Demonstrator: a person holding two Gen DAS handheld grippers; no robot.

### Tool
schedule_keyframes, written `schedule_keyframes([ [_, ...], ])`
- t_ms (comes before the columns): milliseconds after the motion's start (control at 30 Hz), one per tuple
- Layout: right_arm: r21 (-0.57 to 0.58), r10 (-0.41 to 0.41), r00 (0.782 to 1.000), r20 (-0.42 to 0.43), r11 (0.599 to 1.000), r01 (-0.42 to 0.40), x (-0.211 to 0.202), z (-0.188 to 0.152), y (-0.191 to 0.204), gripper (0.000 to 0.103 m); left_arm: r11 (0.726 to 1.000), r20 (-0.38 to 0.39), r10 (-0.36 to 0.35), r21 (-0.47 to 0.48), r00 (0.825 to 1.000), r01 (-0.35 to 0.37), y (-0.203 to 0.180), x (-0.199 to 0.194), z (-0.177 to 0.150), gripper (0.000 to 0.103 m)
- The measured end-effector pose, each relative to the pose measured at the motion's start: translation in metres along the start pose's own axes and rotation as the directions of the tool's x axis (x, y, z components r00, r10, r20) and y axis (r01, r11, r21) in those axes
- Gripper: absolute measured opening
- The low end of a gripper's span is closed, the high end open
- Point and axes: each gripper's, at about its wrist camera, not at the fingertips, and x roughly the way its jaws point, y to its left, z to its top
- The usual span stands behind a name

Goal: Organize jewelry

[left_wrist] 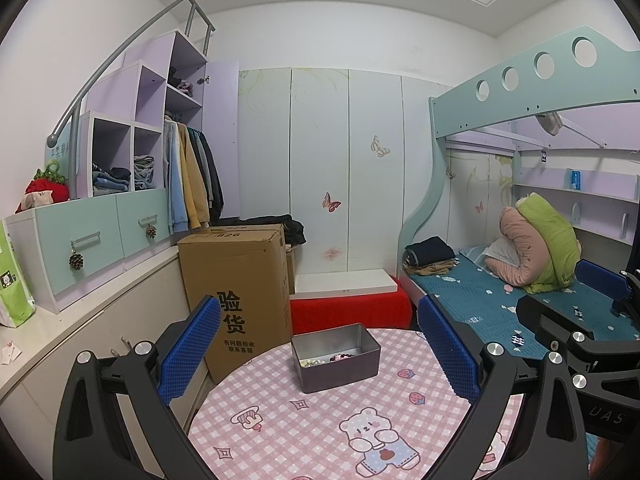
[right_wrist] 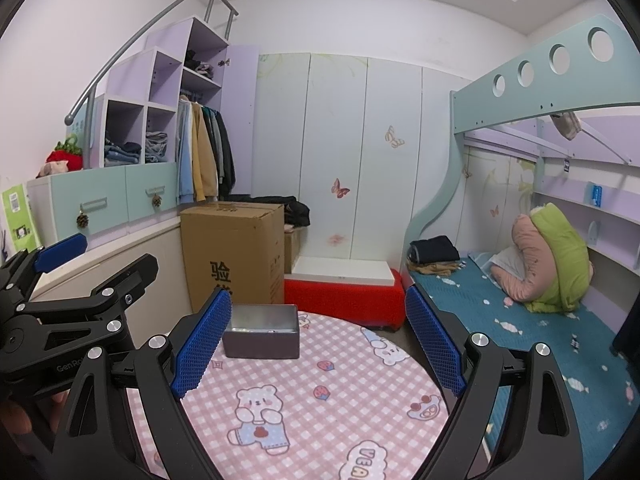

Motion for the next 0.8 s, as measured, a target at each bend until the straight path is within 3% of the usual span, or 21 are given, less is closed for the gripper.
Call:
schedule_keyframes([
  [800, 0.008, 0.010, 1.000, -0.006, 1.000, -0.010, 0.0007, -0.0035, 0.0024, 0.086, 1.000, -0.004, -0.006, -0.003, 1.000, 0.006, -0.0008, 0.0017, -0.0003, 0.096],
])
